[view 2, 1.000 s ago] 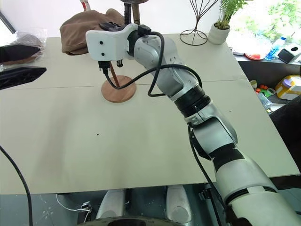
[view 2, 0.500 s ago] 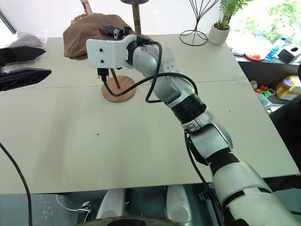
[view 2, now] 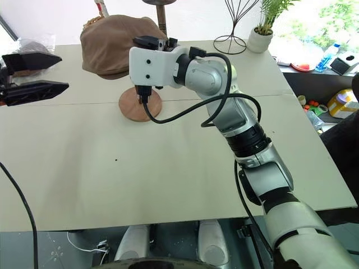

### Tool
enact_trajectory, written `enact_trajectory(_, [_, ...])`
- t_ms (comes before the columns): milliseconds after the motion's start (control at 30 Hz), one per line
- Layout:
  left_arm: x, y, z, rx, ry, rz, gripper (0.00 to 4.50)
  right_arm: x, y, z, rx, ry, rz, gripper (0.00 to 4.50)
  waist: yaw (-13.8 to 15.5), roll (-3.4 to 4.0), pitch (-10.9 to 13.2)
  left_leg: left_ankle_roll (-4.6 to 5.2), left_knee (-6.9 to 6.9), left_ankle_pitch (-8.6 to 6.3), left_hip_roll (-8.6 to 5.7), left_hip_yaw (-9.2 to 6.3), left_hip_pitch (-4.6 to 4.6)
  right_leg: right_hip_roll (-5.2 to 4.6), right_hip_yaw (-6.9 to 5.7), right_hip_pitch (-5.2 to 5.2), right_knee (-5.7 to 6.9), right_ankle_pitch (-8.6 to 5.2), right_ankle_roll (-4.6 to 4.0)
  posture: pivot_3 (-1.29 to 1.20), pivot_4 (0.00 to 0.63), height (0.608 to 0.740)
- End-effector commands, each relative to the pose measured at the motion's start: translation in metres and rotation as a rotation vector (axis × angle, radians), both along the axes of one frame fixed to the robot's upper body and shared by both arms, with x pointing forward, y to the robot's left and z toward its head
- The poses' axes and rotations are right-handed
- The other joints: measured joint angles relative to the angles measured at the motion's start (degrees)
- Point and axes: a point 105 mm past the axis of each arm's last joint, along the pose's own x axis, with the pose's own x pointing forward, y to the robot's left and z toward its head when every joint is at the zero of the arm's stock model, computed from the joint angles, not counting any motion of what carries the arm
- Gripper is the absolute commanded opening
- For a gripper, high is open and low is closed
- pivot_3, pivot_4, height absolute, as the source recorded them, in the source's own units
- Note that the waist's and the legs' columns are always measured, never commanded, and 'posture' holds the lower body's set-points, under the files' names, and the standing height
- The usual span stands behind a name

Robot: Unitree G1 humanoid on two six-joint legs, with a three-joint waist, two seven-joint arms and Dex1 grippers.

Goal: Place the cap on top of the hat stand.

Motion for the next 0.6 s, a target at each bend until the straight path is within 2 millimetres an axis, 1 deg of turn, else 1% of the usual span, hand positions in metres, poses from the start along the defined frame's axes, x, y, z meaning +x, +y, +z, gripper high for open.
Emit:
enact_trajectory(33, [-0.002, -0.001, 0.013, 0.011, -0.065, -0.007, 4.5, -0.004, 0.012, 0.023, 0.052, -0.088, 0.024, 2.57, 0.01, 0.01, 0.01, 0.0, 0.0, 0.0, 0.0, 0.0, 0.0, 0.0, 0.0, -0.01, 0.01, 0.0, 0.0, 0.0, 0.15, 0.728])
enact_trajectory(167, [-0.002, -0.001, 0.014, 0.012, -0.071, -0.008, 4.5, 0.001, 0.021, 0.022, 0.049, -0.115, 0.024, 2.57, 0.09, 0.01, 0.01, 0.0, 0.0, 0.0, 0.0, 0.0, -0.04, 0.0, 0.0, -0.05, 0.03, -0.01, 0.0, 0.0, 0.15, 0.728])
enact_trajectory(267, [-0.003, 0.001, 0.014, 0.012, -0.073, -0.001, 4.5, 0.003, 0.023, 0.021, 0.039, -0.115, 0.024, 2.57, 0.19, 0.0, 0.01, 0.0, 0.0, 0.0, 0.0, 0.0, -0.05, 0.0, 0.0, -0.05, 0.04, 0.0, 0.0, 0.0, 0.15, 0.728])
enact_trajectory(333, [-0.004, 0.001, 0.013, 0.013, -0.073, 0.001, 4.5, 0.005, 0.021, 0.019, 0.02, -0.108, 0.021, 2.57, 0.21, 0.0, 0.01, 0.0, 0.0, 0.0, 0.0, 0.0, -0.05, 0.0, 0.0, -0.04, 0.03, 0.0, 0.0, 0.0, 0.15, 0.728])
enact_trajectory(433, [-0.004, 0.0, 0.012, 0.017, -0.07, 0.002, 4.5, 0.006, 0.014, 0.018, 0.022, -0.086, 0.018, 2.57, 0.2, 0.0, 0.01, 0.0, 0.0, 0.0, 0.0, 0.0, -0.05, 0.0, 0.0, -0.05, 0.04, 0.0, 0.0, 0.0, 0.15, 0.728])
enact_trajectory(467, [-0.004, 0.0, 0.012, 0.021, -0.071, 0.002, 4.5, 0.006, 0.011, 0.019, 0.027, -0.077, 0.018, 3.11, 0.2, 0.0, 0.01, 0.0, 0.0, 0.0, 0.0, 0.0, -0.05, 0.0, 0.0, -0.05, 0.05, 0.0, 0.0, 0.0, 0.15, 0.728])
enact_trajectory(500, [-0.004, 0.0, 0.012, 0.026, -0.074, 0.005, 4.5, 0.005, 0.008, 0.019, 0.031, -0.072, 0.017, 3.43, 0.2, 0.0, 0.01, 0.0, 0.0, 0.0, 0.0, 0.0, -0.05, 0.0, 0.0, -0.05, 0.04, 0.0, 0.0, 0.0, 0.15, 0.728])
enact_trajectory(567, [-0.002, -0.001, 0.012, 0.032, -0.083, 0.011, 4.5, 0.003, 0.003, 0.022, 0.034, -0.082, 0.012, 4.34, 0.19, 0.0, 0.01, 0.0, 0.0, 0.0, 0.0, 0.0, -0.05, 0.0, 0.0, -0.05, 0.04, -0.01, 0.0, 0.0, 0.15, 0.728])
enact_trajectory(600, [-0.001, -0.001, 0.013, 0.035, -0.092, 0.015, 4.5, 0.001, -0.001, 0.023, 0.028, -0.089, 0.01, 4.46, 0.19, 0.01, 0.01, 0.0, 0.0, 0.0, 0.0, 0.0, -0.05, 0.0, 0.0, -0.05, 0.04, -0.01, 0.0, 0.0, 0.15, 0.728])
